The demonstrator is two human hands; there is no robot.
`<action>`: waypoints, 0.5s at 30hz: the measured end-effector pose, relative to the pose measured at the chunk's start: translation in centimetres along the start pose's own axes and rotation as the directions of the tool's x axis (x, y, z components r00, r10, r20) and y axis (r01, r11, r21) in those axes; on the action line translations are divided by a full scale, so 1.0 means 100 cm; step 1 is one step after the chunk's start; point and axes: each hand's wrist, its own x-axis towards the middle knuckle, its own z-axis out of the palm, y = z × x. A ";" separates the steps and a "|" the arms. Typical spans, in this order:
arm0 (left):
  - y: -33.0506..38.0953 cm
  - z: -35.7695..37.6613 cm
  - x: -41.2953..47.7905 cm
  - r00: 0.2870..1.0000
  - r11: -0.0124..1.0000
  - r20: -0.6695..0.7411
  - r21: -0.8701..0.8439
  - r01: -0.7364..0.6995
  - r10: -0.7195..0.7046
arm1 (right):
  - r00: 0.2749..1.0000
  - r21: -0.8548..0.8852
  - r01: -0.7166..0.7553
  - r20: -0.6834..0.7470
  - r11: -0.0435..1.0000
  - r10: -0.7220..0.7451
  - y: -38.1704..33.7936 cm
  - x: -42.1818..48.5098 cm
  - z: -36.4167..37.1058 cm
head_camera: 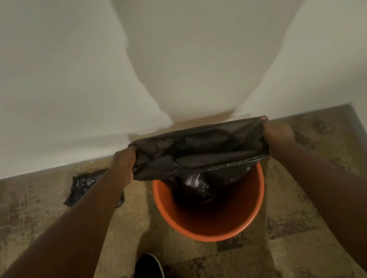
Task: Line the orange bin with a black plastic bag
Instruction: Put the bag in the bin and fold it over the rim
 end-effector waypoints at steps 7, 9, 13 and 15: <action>-0.010 -0.007 0.000 0.981 0.968 0.099 0.206 0.143 -0.166 | 0.952 0.056 -0.225 0.225 0.973 0.207 0.019 0.009 -0.002; -0.016 -0.015 -0.006 0.959 0.960 0.164 0.201 0.196 -0.231 | 0.935 0.032 -0.249 0.267 0.968 0.232 0.028 0.004 -0.006; -0.034 -0.029 -0.024 0.908 0.963 0.322 0.073 0.259 -0.269 | 0.869 0.168 -0.333 0.437 0.928 0.232 0.054 -0.013 -0.021; -0.047 -0.036 -0.035 0.909 0.970 0.346 0.015 0.242 -0.232 | 0.851 0.235 -0.323 0.496 0.917 0.172 0.069 -0.026 -0.028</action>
